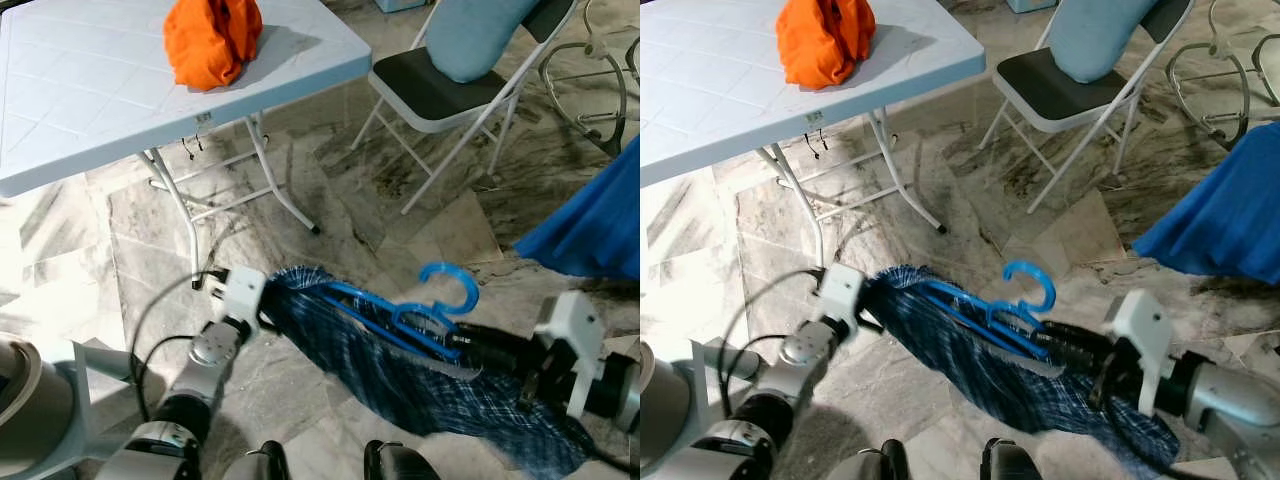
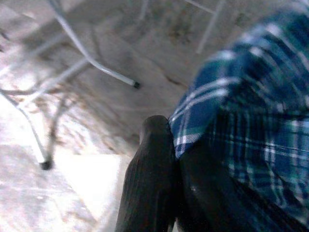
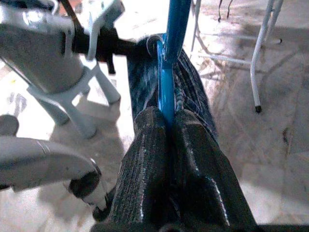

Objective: Hang hanger

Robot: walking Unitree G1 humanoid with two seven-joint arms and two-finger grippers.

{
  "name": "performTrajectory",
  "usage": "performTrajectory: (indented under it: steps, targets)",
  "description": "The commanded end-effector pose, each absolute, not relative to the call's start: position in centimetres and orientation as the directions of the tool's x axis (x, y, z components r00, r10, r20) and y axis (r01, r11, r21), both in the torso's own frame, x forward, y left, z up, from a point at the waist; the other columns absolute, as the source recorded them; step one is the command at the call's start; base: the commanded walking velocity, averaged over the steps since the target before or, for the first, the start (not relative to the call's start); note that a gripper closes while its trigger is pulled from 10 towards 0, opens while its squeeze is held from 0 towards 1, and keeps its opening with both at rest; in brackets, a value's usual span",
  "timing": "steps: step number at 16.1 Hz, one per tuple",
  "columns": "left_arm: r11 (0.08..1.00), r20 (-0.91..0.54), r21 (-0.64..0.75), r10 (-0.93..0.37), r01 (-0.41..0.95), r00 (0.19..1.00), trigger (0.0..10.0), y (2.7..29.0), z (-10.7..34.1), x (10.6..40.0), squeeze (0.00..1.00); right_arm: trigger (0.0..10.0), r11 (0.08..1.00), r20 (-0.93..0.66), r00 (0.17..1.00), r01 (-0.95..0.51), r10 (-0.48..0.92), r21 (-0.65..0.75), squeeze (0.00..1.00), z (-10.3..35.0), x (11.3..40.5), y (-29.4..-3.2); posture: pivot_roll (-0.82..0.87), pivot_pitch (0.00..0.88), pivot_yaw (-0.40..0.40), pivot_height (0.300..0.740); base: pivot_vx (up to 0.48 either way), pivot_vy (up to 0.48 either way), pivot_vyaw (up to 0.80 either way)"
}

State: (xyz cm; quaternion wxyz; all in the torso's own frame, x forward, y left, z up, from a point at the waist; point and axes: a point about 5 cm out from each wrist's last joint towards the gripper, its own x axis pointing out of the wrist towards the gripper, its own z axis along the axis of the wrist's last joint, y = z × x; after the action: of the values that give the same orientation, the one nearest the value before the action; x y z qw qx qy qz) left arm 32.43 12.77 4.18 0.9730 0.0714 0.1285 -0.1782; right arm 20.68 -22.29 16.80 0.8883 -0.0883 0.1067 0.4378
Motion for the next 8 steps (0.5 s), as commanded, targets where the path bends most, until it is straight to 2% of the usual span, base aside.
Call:
performTrajectory:
  steps: [1, 4, 5, 6, 8]
  targets:
    - [0.92, -0.356, 0.056, -0.344, 0.387, 0.869, 0.0, 13.1, 2.6, 31.4, 0.0, 10.0, 0.572, -0.22, 0.574, -0.816, 0.789, -0.076, 0.0, 18.0, 20.4, -21.8, -0.22, 0.23, 0.066, 0.74, 0.0, 0.0, 0.0]
    - [0.888, -0.36, -0.015, -0.433, 0.459, 0.827, 0.0, 11.8, 2.2, 30.8, 0.0, 10.0, 0.57, -0.174, 0.568, -0.821, 0.804, -0.049, 0.0, 18.5, 20.5, -21.4, -0.22, 0.23, 0.063, 0.74, 0.0, 0.0, 0.0]
    - [0.871, -0.347, -0.094, -0.482, 0.482, 0.805, 0.0, 11.0, 2.3, 30.7, 0.0, 10.0, 0.571, -0.149, 0.569, -0.82, 0.809, -0.035, 0.0, 18.8, 20.6, -21.1, -0.22, 0.231, 0.062, 0.74, 0.0, 0.0, 0.0]
    - [0.871, -0.342, -0.096, -0.483, 0.481, 0.806, 0.0, 11.0, 2.4, 30.8, 0.0, 10.0, 0.569, -0.156, 0.568, -0.821, 0.808, -0.039, 0.0, 18.8, 20.6, -21.1, -0.22, 0.231, 0.062, 0.74, 0.0, 0.0, 0.0]
    - [0.901, -0.263, -0.058, -0.429, 0.43, 0.864, 0.0, 11.5, 3.9, 31.8, 0.0, 10.0, 0.575, -0.231, 0.574, -0.815, 0.786, -0.069, 0.0, 17.9, 20.6, -21.6, -0.22, 0.231, 0.063, 0.74, 0.0, 0.0, 0.0]
